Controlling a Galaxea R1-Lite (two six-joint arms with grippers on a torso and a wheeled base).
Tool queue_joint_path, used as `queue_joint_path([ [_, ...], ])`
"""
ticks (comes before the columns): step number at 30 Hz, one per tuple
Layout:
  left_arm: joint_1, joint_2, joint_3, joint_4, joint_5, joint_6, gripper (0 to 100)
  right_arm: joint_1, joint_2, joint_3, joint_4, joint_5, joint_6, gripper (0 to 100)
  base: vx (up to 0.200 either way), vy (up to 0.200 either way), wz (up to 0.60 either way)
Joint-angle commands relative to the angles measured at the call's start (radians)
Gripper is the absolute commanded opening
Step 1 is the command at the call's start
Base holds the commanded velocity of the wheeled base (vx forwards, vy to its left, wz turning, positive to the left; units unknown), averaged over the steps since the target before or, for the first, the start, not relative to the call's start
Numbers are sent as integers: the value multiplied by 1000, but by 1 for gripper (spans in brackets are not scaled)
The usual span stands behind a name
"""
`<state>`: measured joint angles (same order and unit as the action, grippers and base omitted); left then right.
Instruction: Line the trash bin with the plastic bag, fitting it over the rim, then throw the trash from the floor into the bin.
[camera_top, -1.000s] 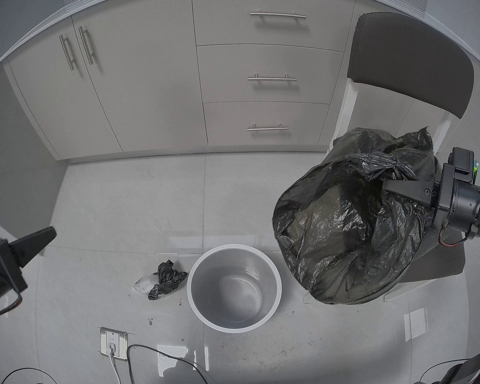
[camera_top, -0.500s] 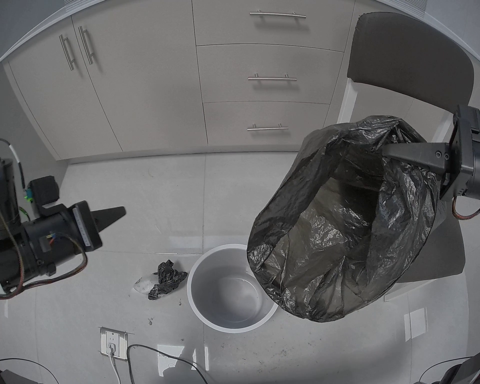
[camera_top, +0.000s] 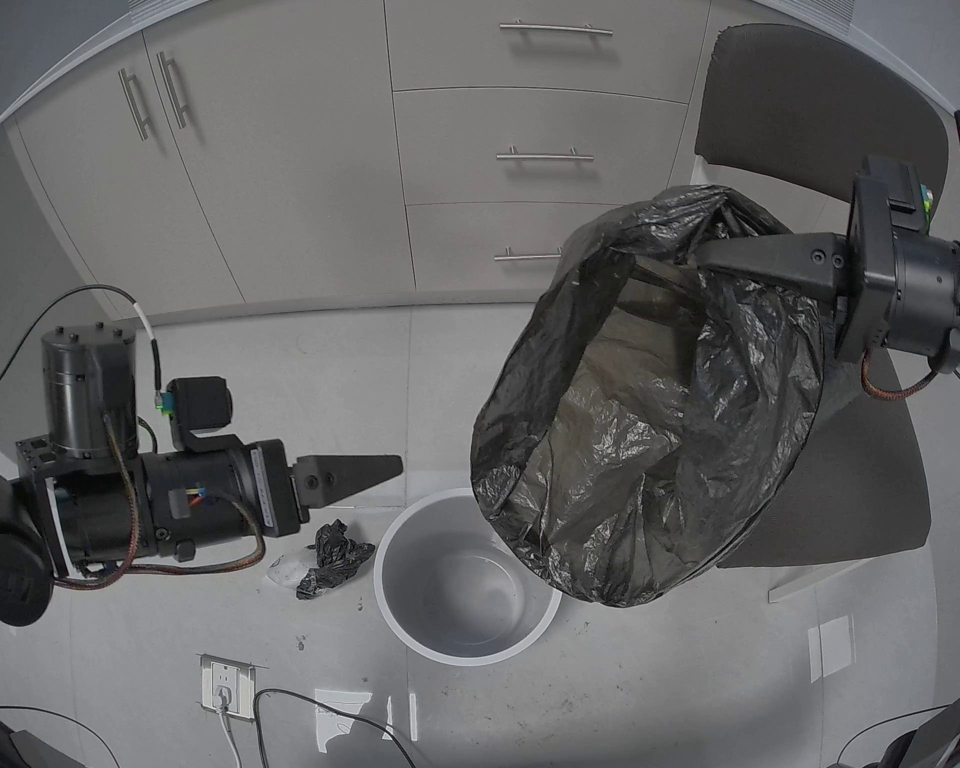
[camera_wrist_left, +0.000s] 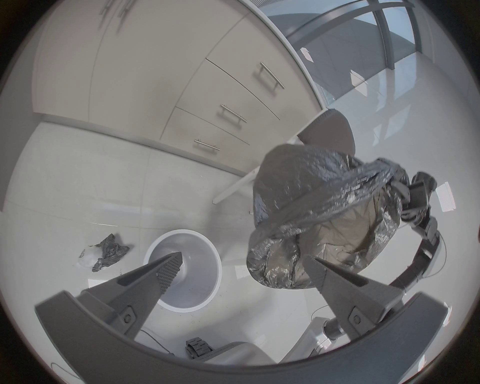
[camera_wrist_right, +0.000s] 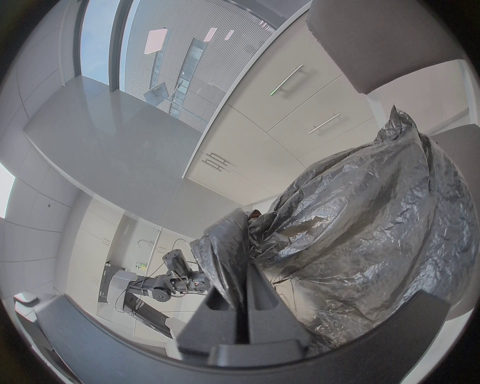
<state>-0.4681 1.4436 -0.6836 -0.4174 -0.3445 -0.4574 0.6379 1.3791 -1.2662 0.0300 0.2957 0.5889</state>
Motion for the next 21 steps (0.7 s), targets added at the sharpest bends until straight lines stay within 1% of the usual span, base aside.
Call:
queue_joint_path([
  [1, -37, 93, 12, -43, -8, 33, 100, 26, 63, -78, 36, -4, 0, 0, 0, 0, 0],
  [3, -61, 116, 18, -64, -4, 77, 100, 26, 75, -99, 47, -6, 0, 0, 0, 0, 0],
  [4, -63, 118, 19, -67, -4, 80, 100, 26, 75, -101, 47, -6, 0, 0, 0, 0, 0],
  [5, -81, 133, 21, -87, -2, 111, 100, 26, 84, -113, 47, -6, -1, 0, 0, 0, 0],
  [7, -96, 153, 16, -119, 5, 128, 100, 26, 89, -121, 47, -4, -1, 0, 0, 0, 0],
  [8, -103, 170, 13, -144, 25, 129, 100, 26, 89, -124, 48, -4, 0, 0, 0, 0, 0],
  [9, -107, 182, 10, -165, 48, 131, 100, 26, 89, -125, 48, -4, 0, 0, 0, 0, 0],
  [10, -122, 207, 6, -208, 105, 129, 100, 26, 89, -128, 48, -4, 0, 0, 0, 0, 0],
  [11, -133, 224, 4, -234, 145, 128, 100, 26, 89, -130, 47, -4, 0, 0, 0, 0, 0],
  [12, -136, 225, 3, -241, 153, 128, 100, 26, 89, -130, 47, -4, 0, 0, 0, 0, 0],
  [13, -176, 271, -2, -311, 263, 125, 100, 28, 87, -147, 48, -4, 0, 0, 0, 0, 0],
  [14, -192, 293, -4, -346, 308, 126, 100, 28, 86, -156, 54, -4, 0, 0, 0, 0, 0],
  [16, -213, 333, -4, -406, 369, 128, 100, 28, 87, -179, 71, -4, 2, 0, 0, 0, 0],
  [19, -227, 377, -16, -468, 412, 128, 100, 28, 86, -202, 97, -3, 5, 0, 0, 0, 0],
  [20, -228, 402, -31, -489, 443, 129, 100, 28, 81, -208, 108, -1, 6, 0, 0, 0, 0],
  [21, -228, 402, -31, -489, 443, 129, 100, 28, 81, -208, 108, -1, 6, 0, 0, 0, 0],
])
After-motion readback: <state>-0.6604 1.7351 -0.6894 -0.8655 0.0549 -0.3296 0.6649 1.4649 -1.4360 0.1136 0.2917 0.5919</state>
